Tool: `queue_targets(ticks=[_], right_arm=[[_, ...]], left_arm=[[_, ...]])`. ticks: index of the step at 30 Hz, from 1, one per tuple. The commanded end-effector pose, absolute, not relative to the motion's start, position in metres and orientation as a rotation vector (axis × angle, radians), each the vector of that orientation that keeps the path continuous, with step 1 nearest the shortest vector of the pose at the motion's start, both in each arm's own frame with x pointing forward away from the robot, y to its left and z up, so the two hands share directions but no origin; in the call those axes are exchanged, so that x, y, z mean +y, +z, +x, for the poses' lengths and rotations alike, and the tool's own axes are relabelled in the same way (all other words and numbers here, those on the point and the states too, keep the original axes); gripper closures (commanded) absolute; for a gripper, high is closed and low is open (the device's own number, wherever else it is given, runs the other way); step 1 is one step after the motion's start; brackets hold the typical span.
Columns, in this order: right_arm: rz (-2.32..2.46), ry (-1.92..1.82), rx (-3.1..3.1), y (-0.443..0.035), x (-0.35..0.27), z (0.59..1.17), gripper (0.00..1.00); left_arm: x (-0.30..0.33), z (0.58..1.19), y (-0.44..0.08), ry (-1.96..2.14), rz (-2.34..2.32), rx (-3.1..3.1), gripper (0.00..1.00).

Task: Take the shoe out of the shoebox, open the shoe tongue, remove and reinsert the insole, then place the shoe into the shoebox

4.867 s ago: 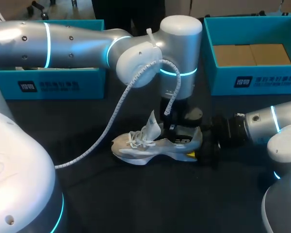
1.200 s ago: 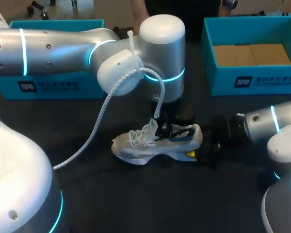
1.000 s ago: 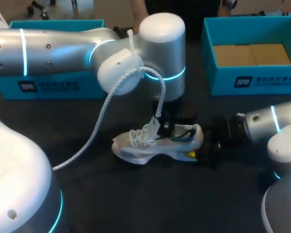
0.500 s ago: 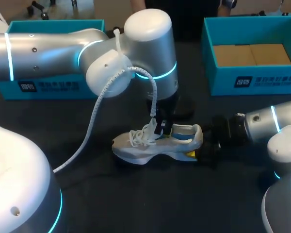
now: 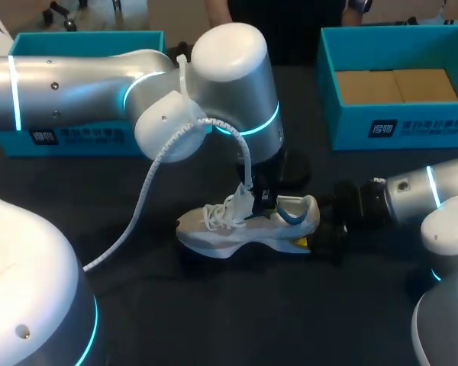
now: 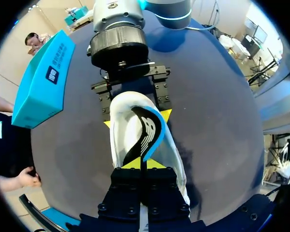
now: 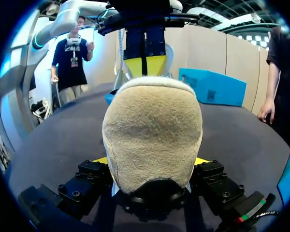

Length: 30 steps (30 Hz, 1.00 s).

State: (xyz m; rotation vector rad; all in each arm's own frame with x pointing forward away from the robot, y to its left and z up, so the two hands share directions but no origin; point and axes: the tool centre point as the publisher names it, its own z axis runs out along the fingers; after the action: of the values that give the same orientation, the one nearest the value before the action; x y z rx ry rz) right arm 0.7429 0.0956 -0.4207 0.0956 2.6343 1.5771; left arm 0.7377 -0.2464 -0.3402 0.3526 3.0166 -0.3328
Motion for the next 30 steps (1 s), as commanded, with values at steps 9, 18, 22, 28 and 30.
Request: queue_targets(ticks=[9,18,22,28,30], right_arm=[[0.097,1.572,2.636,-0.424,0.096,0.743,1.0],[0.097,1.572,2.636,-0.424,0.096,0.743,1.0],[0.097,1.572,2.636,-0.424,0.096,0.743,1.0],[0.097,1.572,2.636,-0.424,0.096,0.743,1.0],[0.097,1.572,2.636,-0.424,0.096,0.743,1.0]], left_arm=[[-0.253,0.736,-0.327,-0.412,0.311,2.956,1.0],[-0.27,0.738,-0.324,-0.439,0.305,2.881,1.0],[-0.279,0.739,-0.326,-0.439,0.313,2.856,1.0],[-0.287,0.739,-0.323,-0.472,0.304,2.826,1.0],[-0.289,0.74,-0.323,-0.472,0.304,2.822,1.0]])
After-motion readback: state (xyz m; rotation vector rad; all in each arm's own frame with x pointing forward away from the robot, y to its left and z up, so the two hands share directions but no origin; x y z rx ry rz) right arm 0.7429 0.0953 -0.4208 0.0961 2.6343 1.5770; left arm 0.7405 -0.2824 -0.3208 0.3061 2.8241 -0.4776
